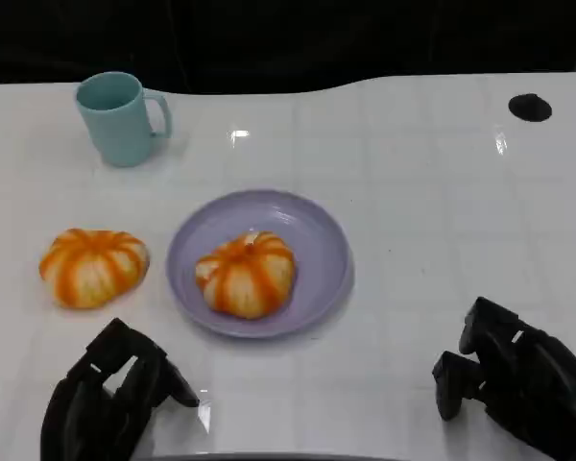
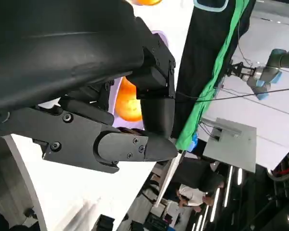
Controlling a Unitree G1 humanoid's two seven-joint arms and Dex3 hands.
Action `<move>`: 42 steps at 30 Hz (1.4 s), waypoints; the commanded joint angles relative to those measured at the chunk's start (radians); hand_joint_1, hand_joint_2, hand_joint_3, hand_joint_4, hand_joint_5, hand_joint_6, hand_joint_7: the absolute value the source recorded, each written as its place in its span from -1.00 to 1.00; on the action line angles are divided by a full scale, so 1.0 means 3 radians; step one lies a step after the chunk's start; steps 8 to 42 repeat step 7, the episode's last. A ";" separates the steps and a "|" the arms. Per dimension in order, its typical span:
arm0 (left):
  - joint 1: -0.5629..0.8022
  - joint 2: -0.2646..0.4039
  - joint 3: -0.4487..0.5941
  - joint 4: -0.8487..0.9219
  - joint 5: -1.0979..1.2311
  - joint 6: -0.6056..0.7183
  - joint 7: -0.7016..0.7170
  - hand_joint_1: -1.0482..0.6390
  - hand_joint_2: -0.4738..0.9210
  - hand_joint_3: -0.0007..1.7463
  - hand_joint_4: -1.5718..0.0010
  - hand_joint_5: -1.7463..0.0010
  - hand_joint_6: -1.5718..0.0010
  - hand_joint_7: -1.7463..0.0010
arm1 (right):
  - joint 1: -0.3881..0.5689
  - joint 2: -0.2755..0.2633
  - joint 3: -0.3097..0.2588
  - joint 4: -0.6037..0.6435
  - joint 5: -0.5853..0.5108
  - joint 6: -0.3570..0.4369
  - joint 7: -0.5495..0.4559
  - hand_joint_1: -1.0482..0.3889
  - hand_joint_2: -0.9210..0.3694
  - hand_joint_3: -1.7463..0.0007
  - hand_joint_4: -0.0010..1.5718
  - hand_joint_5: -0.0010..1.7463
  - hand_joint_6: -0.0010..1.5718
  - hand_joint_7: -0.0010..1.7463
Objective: Grasp the bread from the table and place it into the plate.
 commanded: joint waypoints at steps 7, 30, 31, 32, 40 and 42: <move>-0.0048 0.0065 0.0036 0.0096 0.0003 -0.0048 -0.0001 -0.41 1.00 -0.72 0.21 -1.00 0.37 -0.75 | -0.0123 -0.0001 -0.0106 0.0136 -0.0042 0.0032 0.0037 -0.17 -1.00 0.54 0.05 1.00 -0.24 1.00; -0.0048 0.0065 0.0036 0.0096 0.0003 -0.0048 -0.0001 -0.41 1.00 -0.72 0.21 -1.00 0.37 -0.75 | -0.0123 -0.0001 -0.0106 0.0136 -0.0042 0.0032 0.0037 -0.17 -1.00 0.54 0.05 1.00 -0.24 1.00; -0.0048 0.0065 0.0036 0.0096 0.0003 -0.0048 -0.0001 -0.41 1.00 -0.72 0.21 -1.00 0.37 -0.75 | -0.0123 -0.0001 -0.0106 0.0136 -0.0042 0.0032 0.0037 -0.17 -1.00 0.54 0.05 1.00 -0.24 1.00; -0.0048 0.0065 0.0036 0.0096 0.0003 -0.0048 -0.0001 -0.41 1.00 -0.72 0.21 -1.00 0.37 -0.75 | -0.0123 -0.0001 -0.0106 0.0136 -0.0042 0.0032 0.0037 -0.17 -1.00 0.54 0.05 1.00 -0.24 1.00; -0.0048 0.0065 0.0036 0.0096 0.0003 -0.0048 -0.0001 -0.41 1.00 -0.72 0.21 -1.00 0.37 -0.75 | -0.0123 -0.0001 -0.0106 0.0136 -0.0042 0.0032 0.0037 -0.17 -1.00 0.54 0.05 1.00 -0.24 1.00; -0.0048 0.0065 0.0036 0.0096 0.0003 -0.0048 -0.0001 -0.41 1.00 -0.72 0.21 -1.00 0.37 -0.75 | -0.0123 -0.0001 -0.0106 0.0136 -0.0042 0.0032 0.0037 -0.17 -1.00 0.54 0.05 1.00 -0.24 1.00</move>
